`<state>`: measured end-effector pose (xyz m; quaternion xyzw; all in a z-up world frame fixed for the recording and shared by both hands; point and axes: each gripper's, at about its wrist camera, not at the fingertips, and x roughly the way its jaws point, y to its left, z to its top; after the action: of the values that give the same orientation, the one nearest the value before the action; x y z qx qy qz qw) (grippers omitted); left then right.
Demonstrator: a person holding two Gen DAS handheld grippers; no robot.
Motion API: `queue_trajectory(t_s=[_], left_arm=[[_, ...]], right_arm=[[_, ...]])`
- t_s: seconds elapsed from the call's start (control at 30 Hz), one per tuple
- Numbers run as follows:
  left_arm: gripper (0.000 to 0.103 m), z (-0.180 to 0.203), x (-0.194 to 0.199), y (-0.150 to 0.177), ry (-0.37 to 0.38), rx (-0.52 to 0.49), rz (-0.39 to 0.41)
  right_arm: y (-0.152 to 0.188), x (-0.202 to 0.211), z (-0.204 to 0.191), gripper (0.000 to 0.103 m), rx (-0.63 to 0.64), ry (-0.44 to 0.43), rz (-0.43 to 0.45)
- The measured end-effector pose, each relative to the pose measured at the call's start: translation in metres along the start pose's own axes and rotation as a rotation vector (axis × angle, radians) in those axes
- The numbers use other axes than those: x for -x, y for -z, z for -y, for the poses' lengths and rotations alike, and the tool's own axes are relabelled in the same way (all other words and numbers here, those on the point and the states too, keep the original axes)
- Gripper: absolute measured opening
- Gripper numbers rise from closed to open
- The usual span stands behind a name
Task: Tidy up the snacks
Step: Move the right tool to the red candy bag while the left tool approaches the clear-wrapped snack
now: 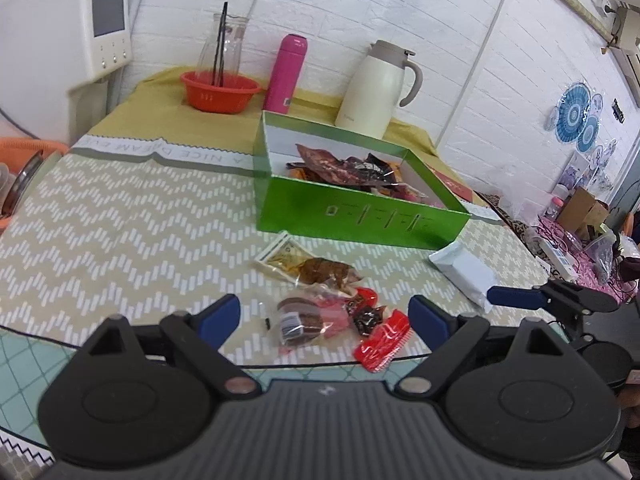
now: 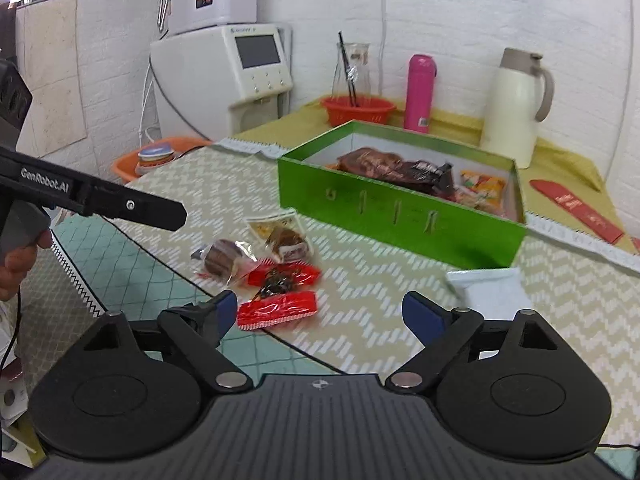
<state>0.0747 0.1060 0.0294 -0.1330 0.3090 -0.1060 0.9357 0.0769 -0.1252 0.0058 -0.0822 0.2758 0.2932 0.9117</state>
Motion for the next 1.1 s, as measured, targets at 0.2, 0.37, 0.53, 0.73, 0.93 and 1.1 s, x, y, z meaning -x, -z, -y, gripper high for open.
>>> queue_trajectory(t_s=[0.2, 0.37, 0.53, 0.73, 0.93, 1.1], left_arm=[[0.090, -0.011, 0.009, 0.008, -0.022, -0.022, 0.003], [0.090, -0.013, 0.004, 0.015, -0.008, -0.044, -0.022], [0.090, -0.007, -0.014, 0.016, 0.027, -0.059, -0.046], [0.090, 0.002, -0.048, 0.007, 0.023, -0.109, -0.035], [0.076, -0.006, -0.074, -0.001, 0.077, -0.066, -0.113], [0.076, 0.008, -0.056, 0.019, 0.138, -0.102, -0.161]], right_arm=[[-0.001, -0.052, -0.027, 0.103, 0.055, -0.011, -0.019], [0.002, -0.076, -0.022, 0.101, 0.051, -0.018, -0.061], [0.010, -0.055, -0.005, 0.084, 0.009, -0.040, -0.077], [0.032, -0.024, 0.012, 0.085, -0.016, -0.042, -0.094], [0.039, -0.015, 0.017, 0.086, -0.022, -0.035, -0.091], [0.039, -0.016, 0.017, 0.090, -0.009, -0.042, -0.079]])
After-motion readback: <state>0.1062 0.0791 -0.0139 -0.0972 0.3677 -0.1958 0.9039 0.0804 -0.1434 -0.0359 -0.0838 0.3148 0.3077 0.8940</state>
